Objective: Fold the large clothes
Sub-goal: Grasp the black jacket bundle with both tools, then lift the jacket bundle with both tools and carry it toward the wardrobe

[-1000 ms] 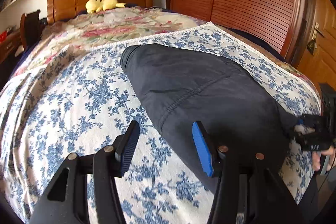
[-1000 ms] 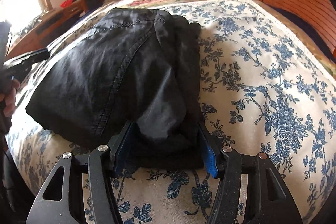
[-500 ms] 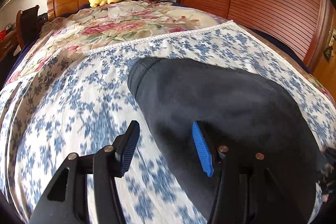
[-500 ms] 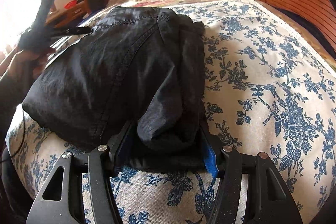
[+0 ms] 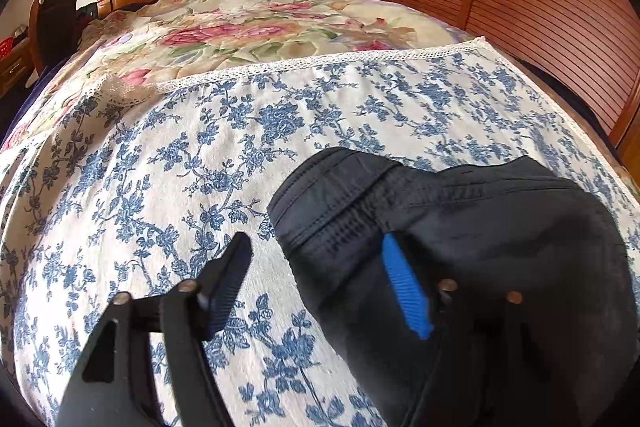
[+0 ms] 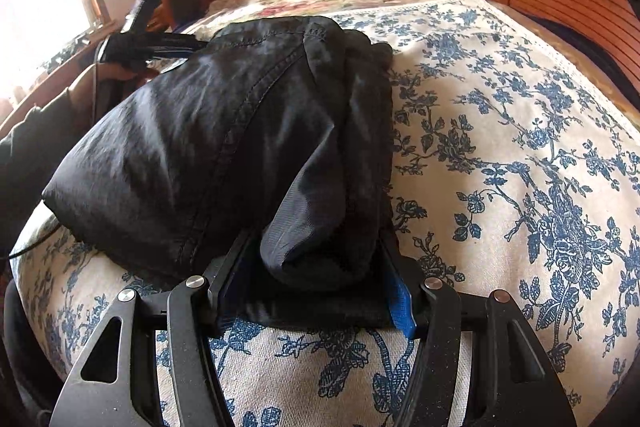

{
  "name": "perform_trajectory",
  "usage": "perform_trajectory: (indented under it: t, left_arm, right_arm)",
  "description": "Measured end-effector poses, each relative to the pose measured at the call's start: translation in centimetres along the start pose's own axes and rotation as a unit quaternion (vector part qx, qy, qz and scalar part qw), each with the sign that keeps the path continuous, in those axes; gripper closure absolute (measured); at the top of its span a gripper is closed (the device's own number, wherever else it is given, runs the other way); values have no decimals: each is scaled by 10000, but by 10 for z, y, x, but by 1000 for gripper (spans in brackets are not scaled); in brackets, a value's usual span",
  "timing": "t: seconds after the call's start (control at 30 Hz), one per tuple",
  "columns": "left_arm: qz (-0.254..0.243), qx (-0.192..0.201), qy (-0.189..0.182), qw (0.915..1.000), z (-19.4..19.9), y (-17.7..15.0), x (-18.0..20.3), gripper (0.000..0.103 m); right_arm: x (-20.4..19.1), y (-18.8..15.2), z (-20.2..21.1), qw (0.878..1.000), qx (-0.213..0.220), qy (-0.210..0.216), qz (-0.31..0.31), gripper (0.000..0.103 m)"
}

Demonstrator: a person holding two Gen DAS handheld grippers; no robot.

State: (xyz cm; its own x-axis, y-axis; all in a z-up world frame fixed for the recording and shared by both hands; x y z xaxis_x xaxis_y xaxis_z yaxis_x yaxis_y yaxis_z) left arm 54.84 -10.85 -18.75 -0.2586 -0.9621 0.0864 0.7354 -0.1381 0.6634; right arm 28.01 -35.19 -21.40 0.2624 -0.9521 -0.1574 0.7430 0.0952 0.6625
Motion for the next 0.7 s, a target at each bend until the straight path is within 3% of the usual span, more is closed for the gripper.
perform_trajectory:
  t: [0.27,0.33,0.37,0.43,0.5,0.57,0.7]
  left_arm:
    - [778,-384,-605,9944,-14,-3,-11,31]
    - [765,-383,-629,9943,-13,-3,-7,38]
    - [757,-396,-752,9935,-12,-3,-4,48]
    - [700,-425,-688,9943,-9,-2,0,56]
    - [574,-434,-691,9950,-4,0,7,78]
    - [477,-392,-532,9967,3,2,12,88]
    - [656,19,-403,9970,40,9,15,93]
  right_arm:
    - [-3,0,1,10000,-54,-51,-4,42]
    - [-4,1,0,9999,-107,-71,-1,42]
    - [-4,2,0,9999,-146,-77,-3,43]
    - [-6,4,0,9998,-193,-10,14,49]
    - [-8,6,-1,9998,-199,85,28,62]
    - [-11,7,0,9997,-159,193,49,73]
    - [-14,12,7,9992,-11,391,-22,92]
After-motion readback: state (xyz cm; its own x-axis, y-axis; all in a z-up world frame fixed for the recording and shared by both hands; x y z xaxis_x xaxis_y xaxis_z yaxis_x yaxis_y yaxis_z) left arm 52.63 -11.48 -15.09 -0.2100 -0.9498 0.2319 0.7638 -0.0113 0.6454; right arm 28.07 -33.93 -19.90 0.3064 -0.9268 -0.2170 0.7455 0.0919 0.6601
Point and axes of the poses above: each gripper's, at about its wrist camera, not at the fingertips, and z roughly against the way its jaws point, x to its right, y to its top, the point moved 5 cm from there along -z, roughly the way its jaws point, and after that the axes turned 1 degree about y, right-handed, at the moved point
